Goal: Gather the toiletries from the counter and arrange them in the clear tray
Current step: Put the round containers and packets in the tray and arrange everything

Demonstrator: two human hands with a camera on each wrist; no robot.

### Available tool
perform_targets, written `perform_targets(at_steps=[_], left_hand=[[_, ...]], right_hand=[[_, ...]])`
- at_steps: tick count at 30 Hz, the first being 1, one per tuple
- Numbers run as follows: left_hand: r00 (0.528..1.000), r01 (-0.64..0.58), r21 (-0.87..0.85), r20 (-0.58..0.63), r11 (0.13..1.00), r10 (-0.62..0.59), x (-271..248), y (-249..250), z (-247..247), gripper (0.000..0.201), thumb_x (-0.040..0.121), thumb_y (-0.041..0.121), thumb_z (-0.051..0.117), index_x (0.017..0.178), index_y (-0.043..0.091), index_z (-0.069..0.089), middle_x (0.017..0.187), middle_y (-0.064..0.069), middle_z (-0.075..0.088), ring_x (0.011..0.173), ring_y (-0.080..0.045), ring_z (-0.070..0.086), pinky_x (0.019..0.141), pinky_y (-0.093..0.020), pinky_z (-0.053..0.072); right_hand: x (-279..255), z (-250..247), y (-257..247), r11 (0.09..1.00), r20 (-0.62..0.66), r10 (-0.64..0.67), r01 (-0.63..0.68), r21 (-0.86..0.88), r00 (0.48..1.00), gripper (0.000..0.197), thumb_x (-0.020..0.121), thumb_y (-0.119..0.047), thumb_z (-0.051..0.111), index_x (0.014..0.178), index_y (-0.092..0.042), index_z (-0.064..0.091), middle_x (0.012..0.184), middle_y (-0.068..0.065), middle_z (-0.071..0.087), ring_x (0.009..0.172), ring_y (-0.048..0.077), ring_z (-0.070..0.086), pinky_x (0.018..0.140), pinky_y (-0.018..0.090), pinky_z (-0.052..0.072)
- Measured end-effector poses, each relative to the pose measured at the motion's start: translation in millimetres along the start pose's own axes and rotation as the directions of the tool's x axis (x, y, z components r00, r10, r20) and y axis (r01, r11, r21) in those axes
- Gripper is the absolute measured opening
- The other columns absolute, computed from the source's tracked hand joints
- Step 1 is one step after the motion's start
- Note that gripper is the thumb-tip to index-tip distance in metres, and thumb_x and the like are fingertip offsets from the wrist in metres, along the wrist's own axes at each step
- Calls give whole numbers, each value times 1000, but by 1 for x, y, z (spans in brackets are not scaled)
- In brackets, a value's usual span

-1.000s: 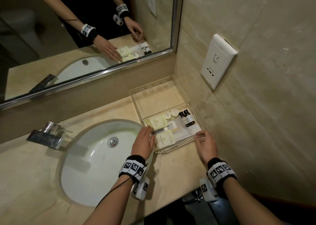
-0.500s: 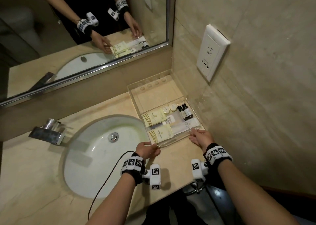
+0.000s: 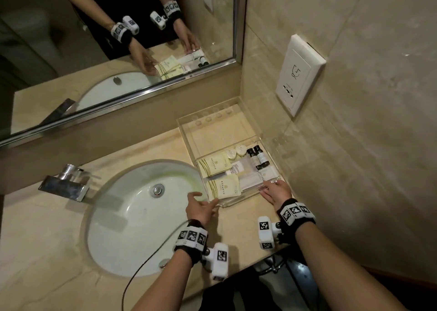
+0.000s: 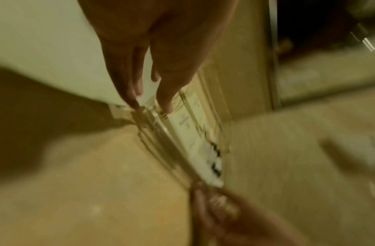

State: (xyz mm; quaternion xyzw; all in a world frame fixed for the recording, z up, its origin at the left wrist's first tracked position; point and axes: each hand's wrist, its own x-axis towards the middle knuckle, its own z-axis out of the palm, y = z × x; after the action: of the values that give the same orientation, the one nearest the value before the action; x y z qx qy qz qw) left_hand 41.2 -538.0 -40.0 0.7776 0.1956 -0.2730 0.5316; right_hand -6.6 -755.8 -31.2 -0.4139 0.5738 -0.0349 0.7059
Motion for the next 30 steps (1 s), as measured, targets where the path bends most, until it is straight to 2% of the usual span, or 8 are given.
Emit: perform_targets(at_steps=[2,4,9,18,21,23,25,30], left_hand=[[928,-319,387,-59,865,369,-1,3,-4,50,74,25,80,113,23,50,106,3,57,92,-16,54,82,-33,49],[809,-535,550,116,642,576,4,5,-3,48,76,28,77,119,26,57,121,11,54,103,-12,46,91,-30,44],[728,-633,664,336,399,597,21,15,7,59,78,39,72,134,32,52,139,12,51,104,-18,45,90,-34,42],[734,-632,622,290,462,614,16,18,8,62,72,40,76,129,27,56,132,11,55,107,-16,46,93,-30,42],[761,-600,475,92,644,642,11,17,1,42,80,38,72,117,23,58,118,10,54,104,-11,47,88,-26,42],[885,-407,331,-89,852,457,11,14,-4,30,88,31,64,112,16,54,108,-2,58,92,-18,59,80,-30,50],[982,-177,180,-35,968,186,14,5,-8,28,92,22,59,117,9,53,98,-9,62,77,-26,67,80,-37,56],[987,35,-179,162,983,-6,17,-8,-8,42,93,0,51,134,11,51,103,-33,66,65,-28,70,87,-50,56]], right_hand=[[2,0,3,1000,-5,2,-2,-1,1000,51,89,3,62,137,-1,43,115,19,60,101,26,62,90,32,53],[5,0,5,1000,-10,-8,8,1,1000,53,89,3,62,138,-2,42,122,22,59,100,25,62,89,33,53],[6,1,5,1000,-13,-14,14,-3,1000,52,89,3,62,137,-2,43,119,22,60,97,25,63,91,34,53],[5,1,5,1000,-26,-6,6,-1,1000,59,89,2,63,143,-4,39,118,21,60,95,23,64,87,30,53],[6,1,3,1000,-36,2,-2,4,999,56,89,3,62,140,-2,40,117,23,62,93,23,63,86,30,53],[6,2,3,1000,-41,0,0,-8,999,51,89,3,61,137,0,43,104,20,64,91,23,62,87,31,53],[5,3,4,1000,-43,-4,4,-11,999,47,90,2,60,134,1,45,95,16,62,90,23,62,87,32,53],[6,6,4,999,-53,-25,23,-35,998,41,89,1,58,130,-6,51,112,18,63,93,24,65,82,29,57]])
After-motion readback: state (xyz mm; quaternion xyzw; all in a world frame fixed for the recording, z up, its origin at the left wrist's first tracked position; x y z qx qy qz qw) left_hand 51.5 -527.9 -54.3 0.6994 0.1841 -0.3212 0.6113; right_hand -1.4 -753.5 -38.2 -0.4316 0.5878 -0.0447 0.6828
